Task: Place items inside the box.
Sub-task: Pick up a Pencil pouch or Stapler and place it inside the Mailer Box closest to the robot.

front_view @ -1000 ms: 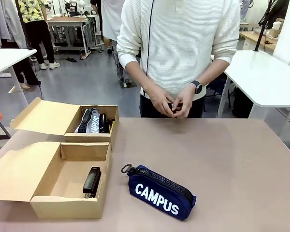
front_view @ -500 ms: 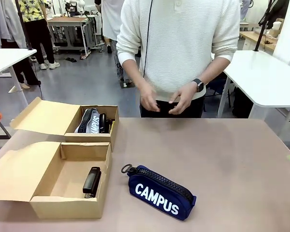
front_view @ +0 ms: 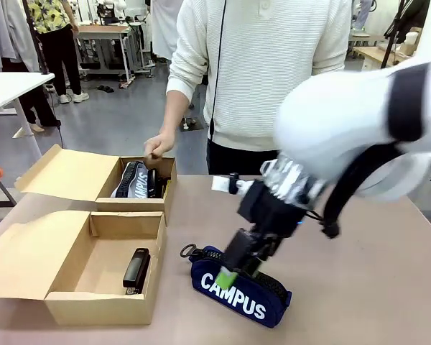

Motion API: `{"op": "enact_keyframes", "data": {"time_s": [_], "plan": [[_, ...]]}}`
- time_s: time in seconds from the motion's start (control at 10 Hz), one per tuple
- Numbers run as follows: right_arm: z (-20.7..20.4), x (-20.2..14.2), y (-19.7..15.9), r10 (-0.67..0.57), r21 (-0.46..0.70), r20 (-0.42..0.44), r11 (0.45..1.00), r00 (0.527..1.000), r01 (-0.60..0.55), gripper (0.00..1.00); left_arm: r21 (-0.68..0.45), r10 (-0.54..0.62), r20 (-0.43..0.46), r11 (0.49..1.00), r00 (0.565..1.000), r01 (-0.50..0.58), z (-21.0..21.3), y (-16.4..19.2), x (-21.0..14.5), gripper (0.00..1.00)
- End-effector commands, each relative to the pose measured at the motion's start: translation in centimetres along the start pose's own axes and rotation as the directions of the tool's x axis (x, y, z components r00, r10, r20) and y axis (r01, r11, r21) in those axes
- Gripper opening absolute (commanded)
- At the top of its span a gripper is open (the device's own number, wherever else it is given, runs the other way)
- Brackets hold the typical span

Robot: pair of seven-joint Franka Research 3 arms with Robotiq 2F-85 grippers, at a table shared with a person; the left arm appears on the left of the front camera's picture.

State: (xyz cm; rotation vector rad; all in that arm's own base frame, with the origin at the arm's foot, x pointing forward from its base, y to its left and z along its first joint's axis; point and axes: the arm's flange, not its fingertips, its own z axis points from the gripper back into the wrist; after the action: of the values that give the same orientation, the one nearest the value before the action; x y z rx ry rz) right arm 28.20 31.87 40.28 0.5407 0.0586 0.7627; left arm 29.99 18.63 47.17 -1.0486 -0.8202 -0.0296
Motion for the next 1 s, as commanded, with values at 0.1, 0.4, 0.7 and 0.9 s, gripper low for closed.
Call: {"op": "enact_keyframes", "data": {"time_s": [0.1,0.4,0.7,0.9], "plan": [[0.0,0.0,0.0,0.0,0.0,0.0,1.0,1.0,0.0,1.0,-0.017,-0.017,0.019,1.0,1.0,0.018,0.0,-0.1,-0.1,1.0],[0.2,0.7,-1.1,0.179,-0.248,0.081,0.956,0.98,-0.154,1.0,-0.017,-0.017,0.019,1.0,1.0,0.018,0.0,-0.1,-0.1,1.0],[-3.3,2.0,-3.3,0.246,-0.32,-0.048,0.914,0.968,-0.248,1.0,-0.017,-0.017,0.019,1.0,1.0,0.018,0.0,-0.1,-0.1,1.0],[-6.1,2.3,-4.2,0.225,-0.302,-0.115,0.92,0.968,-0.25,1.0,-0.017,-0.017,0.019,1.0,1.0,0.018,0.0,-0.1,-0.1,1.0]]}}
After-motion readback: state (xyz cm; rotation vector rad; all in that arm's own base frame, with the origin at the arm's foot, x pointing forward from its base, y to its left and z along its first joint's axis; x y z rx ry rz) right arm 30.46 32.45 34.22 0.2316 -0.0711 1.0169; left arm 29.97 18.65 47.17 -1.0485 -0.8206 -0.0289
